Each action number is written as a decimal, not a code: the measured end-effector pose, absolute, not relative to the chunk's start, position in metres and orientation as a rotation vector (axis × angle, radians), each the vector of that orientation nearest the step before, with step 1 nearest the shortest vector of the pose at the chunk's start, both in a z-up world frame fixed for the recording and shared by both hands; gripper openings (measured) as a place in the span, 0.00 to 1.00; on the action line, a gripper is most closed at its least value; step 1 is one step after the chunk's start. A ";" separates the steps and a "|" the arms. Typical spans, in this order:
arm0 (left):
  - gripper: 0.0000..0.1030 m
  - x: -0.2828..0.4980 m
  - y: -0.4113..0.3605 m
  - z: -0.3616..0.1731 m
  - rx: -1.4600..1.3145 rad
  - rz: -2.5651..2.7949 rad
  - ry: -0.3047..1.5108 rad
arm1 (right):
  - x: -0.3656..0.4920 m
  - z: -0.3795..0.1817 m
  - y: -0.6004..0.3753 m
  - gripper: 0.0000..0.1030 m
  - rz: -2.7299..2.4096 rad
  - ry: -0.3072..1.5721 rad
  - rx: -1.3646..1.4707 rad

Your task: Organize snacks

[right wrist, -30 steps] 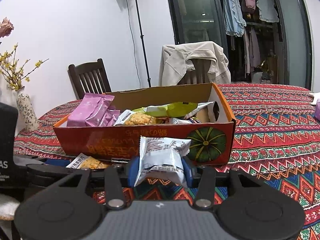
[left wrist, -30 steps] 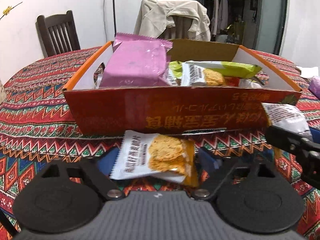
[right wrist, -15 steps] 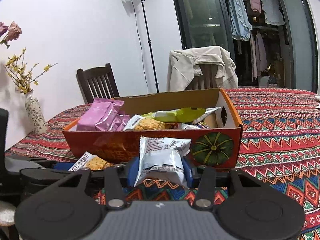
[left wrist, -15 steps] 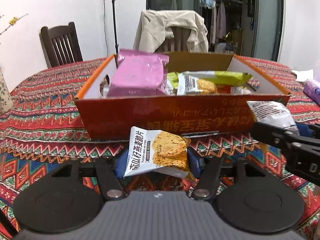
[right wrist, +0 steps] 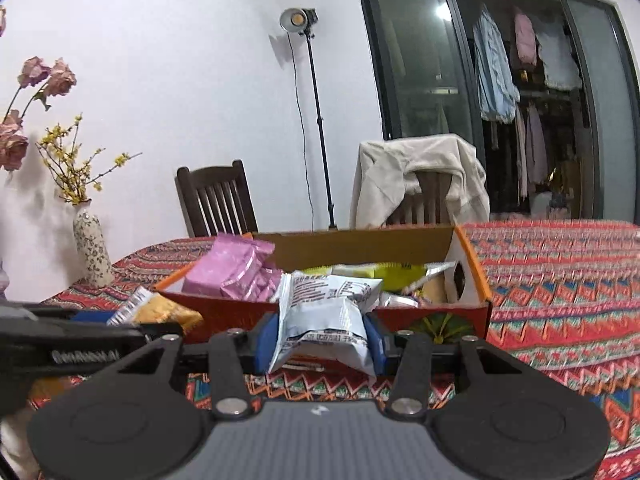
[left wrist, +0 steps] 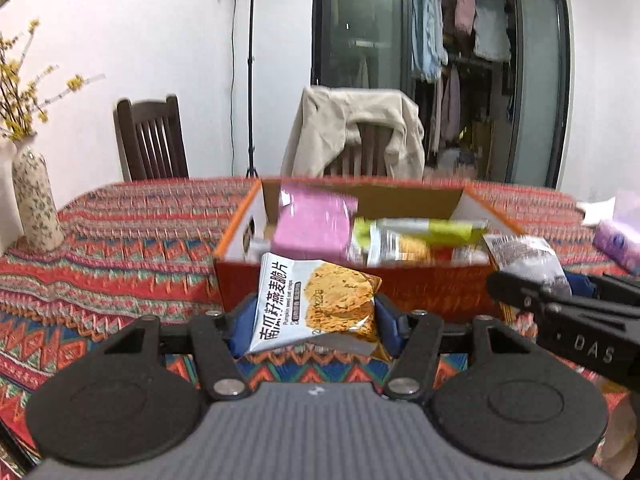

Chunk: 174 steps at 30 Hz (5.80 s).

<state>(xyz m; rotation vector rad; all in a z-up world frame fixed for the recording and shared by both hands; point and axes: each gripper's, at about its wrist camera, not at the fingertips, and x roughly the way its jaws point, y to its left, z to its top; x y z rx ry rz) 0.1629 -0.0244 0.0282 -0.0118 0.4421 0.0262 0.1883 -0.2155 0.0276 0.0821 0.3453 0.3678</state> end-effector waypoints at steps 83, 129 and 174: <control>1.00 0.260 -0.008 0.087 -0.133 0.069 0.257 | 0.306 0.060 -0.224 1.00 0.216 0.342 0.119; 1.00 0.059 0.029 0.013 -0.100 -0.022 0.377 | 0.095 0.027 -0.240 1.00 0.305 0.454 0.078; 1.00 0.057 0.027 0.009 -0.081 -0.028 0.380 | 0.095 0.025 -0.241 1.00 0.298 0.458 0.077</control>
